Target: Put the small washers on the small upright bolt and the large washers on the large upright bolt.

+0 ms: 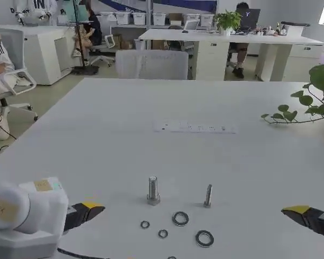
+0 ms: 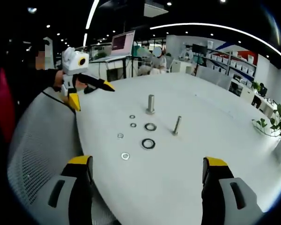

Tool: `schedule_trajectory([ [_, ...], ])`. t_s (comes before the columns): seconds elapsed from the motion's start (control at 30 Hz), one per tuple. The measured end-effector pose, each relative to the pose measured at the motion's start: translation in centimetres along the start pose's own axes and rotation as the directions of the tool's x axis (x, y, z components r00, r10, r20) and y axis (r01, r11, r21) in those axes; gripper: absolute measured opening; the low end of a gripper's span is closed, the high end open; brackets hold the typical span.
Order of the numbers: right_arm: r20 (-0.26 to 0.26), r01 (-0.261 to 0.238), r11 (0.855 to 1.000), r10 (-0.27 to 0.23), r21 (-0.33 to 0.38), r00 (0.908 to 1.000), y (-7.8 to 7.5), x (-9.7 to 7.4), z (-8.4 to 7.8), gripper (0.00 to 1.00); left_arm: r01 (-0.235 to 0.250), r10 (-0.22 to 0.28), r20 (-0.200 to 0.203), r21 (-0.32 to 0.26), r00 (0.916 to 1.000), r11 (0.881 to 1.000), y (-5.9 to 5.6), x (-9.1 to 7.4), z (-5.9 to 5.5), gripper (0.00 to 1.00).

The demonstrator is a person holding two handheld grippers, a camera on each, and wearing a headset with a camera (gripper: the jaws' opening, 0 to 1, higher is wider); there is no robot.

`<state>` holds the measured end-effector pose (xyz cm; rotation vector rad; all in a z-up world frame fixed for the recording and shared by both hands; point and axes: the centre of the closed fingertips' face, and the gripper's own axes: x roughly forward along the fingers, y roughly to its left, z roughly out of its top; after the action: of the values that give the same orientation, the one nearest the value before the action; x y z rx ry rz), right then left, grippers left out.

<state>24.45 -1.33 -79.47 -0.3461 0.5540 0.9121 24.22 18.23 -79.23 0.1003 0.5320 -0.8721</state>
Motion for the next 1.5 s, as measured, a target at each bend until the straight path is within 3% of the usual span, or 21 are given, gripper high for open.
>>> schedule_trajectory([
  [1.5,-0.026,-0.01,1.0,0.009,-0.016,0.9996,-0.03,0.11,-0.18,0.94,0.013,-0.013,-0.024,0.007,0.9996,1.0,-0.35,0.03,-0.44,0.95],
])
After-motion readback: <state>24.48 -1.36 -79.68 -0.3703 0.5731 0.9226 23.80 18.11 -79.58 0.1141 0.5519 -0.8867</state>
